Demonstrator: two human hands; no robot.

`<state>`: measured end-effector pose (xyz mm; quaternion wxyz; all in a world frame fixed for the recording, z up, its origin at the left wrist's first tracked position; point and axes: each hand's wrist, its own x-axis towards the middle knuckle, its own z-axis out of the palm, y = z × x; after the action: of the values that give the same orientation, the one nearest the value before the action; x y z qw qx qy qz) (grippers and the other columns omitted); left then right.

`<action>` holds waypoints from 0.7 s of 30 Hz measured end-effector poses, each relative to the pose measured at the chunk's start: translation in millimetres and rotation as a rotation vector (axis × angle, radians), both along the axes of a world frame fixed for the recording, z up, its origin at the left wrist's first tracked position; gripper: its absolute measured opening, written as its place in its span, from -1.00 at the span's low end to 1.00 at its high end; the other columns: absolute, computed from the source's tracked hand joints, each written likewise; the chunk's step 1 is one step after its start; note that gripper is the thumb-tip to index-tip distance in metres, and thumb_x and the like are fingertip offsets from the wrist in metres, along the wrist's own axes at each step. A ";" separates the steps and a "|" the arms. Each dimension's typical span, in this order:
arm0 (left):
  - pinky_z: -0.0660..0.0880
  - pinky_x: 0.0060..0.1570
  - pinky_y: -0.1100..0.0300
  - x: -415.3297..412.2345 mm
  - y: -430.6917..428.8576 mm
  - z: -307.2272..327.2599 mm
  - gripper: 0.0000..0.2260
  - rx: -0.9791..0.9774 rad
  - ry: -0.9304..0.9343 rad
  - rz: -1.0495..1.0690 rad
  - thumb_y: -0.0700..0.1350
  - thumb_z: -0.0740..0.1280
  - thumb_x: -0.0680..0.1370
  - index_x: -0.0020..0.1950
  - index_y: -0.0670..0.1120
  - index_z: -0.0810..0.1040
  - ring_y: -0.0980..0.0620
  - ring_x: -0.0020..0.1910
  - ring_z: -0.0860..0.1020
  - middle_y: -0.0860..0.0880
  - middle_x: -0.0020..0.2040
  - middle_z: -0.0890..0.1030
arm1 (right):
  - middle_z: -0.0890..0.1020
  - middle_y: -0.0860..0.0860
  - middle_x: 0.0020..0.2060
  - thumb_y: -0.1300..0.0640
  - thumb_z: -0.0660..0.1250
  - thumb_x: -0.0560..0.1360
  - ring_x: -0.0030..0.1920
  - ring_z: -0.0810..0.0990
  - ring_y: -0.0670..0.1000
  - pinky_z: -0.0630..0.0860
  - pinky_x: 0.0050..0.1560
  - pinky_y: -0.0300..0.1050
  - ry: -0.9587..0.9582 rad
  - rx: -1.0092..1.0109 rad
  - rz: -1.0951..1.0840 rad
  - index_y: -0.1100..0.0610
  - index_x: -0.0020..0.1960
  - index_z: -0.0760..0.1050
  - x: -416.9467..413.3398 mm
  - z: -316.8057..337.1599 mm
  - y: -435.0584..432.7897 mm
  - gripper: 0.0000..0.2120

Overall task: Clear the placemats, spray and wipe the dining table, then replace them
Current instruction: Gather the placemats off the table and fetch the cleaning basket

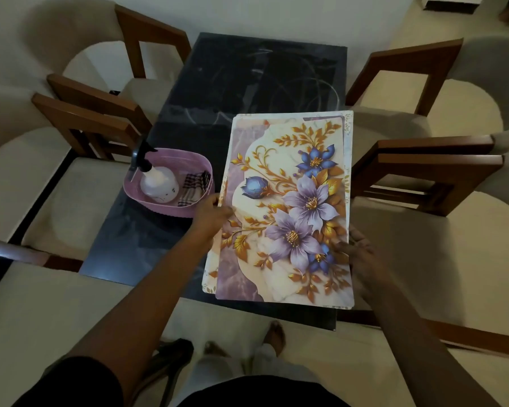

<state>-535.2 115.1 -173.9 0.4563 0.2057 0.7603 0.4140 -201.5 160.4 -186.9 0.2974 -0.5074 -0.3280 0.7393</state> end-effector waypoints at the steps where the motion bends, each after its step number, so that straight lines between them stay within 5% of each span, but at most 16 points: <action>1: 0.64 -0.26 0.20 -4.4 -4.6 4.8 -0.80 0.046 0.004 0.027 -0.32 0.36 0.61 0.22 -0.18 0.61 0.04 -0.19 0.73 -0.16 0.03 0.74 | 0.74 0.19 0.11 0.35 0.31 0.62 -0.10 0.77 0.14 0.70 -0.23 0.04 0.031 0.012 0.016 0.15 0.33 0.59 -5.6 6.5 -0.9 -0.68; 6: 0.72 -0.04 0.05 -32.4 -45.9 32.9 -0.79 0.222 0.010 0.165 -0.31 0.35 0.63 0.25 -0.14 0.61 -0.06 0.00 0.76 -0.11 0.08 0.75 | 0.71 0.16 0.20 0.27 0.37 0.61 0.07 0.75 0.20 0.72 -0.13 0.13 0.062 0.045 0.107 0.10 0.34 0.57 -49.2 26.9 -1.1 -0.68; 10: 0.71 -0.09 0.03 -67.6 -102.5 56.5 -0.79 0.332 0.001 0.283 -0.29 0.35 0.64 0.25 -0.13 0.62 -0.08 0.02 0.76 -0.06 0.06 0.77 | 0.75 0.11 0.13 -0.04 0.74 0.11 0.08 0.76 0.15 0.72 -0.10 0.06 0.032 0.130 0.189 0.09 0.24 0.61 -99.2 50.3 -14.9 -0.25; 16: 0.71 -0.09 -0.04 -119.9 -220.1 80.5 -0.79 0.467 -0.011 0.535 -0.37 0.36 0.60 0.15 -0.11 0.61 -0.16 0.00 0.76 -0.12 0.03 0.76 | 0.74 0.16 0.12 0.32 0.52 0.40 0.06 0.75 0.13 0.72 -0.05 0.01 0.038 0.239 0.352 0.15 0.21 0.59 -193.5 66.5 -68.8 -0.61; 21: 0.71 -0.11 0.01 -158.4 -344.5 71.2 -0.73 0.460 0.001 0.716 -0.38 0.33 0.61 0.29 -0.22 0.59 -0.14 0.01 0.76 -0.18 0.12 0.75 | 0.75 0.17 0.06 0.49 0.43 0.46 -0.01 0.76 0.12 0.70 -0.05 -0.01 0.025 0.267 0.532 0.17 0.24 0.59 -275.8 61.2 -148.2 -0.58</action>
<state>-693.5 -229.4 -102.7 0.2255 0.0253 0.6720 0.7049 -477.3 12.2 -125.7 0.1611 -0.3508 -0.5400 0.7479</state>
